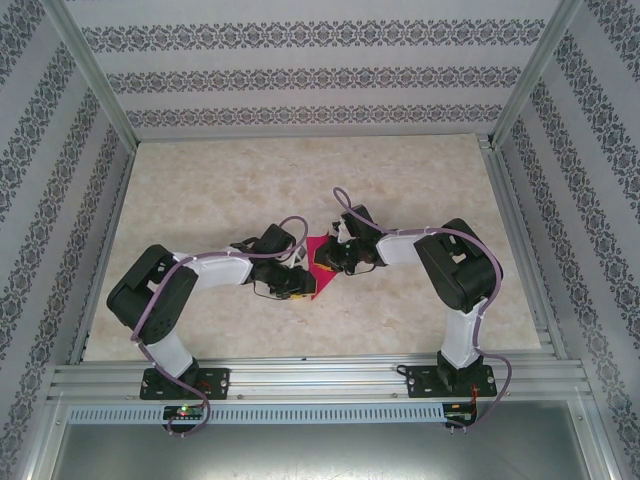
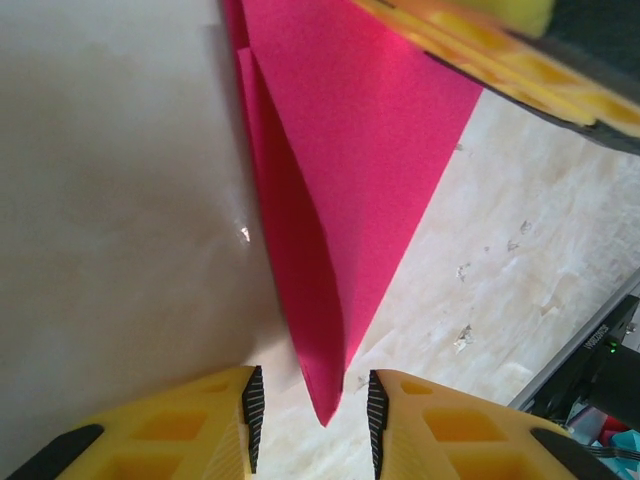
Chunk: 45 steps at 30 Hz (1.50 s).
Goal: Fold a paper plane with a square sheet of paper (pick it up from the middle)
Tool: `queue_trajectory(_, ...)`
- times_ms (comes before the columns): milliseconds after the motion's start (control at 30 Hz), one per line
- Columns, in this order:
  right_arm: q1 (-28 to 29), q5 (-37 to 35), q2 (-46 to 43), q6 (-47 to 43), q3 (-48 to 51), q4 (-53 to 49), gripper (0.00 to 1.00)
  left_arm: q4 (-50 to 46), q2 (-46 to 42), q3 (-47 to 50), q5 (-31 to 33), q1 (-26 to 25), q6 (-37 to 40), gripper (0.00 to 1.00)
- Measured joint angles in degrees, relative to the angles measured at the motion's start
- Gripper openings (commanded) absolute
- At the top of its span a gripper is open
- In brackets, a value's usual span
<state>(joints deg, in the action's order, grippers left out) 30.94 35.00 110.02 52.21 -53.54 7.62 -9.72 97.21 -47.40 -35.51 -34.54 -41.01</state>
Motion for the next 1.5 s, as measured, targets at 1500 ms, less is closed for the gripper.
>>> queue_trajectory(1500, 0.09, -0.02, 0.26, 0.00, -0.11, 0.07, 0.15, 2.21, 2.16, -0.39, 2.25, 0.00, -1.40, 0.00)
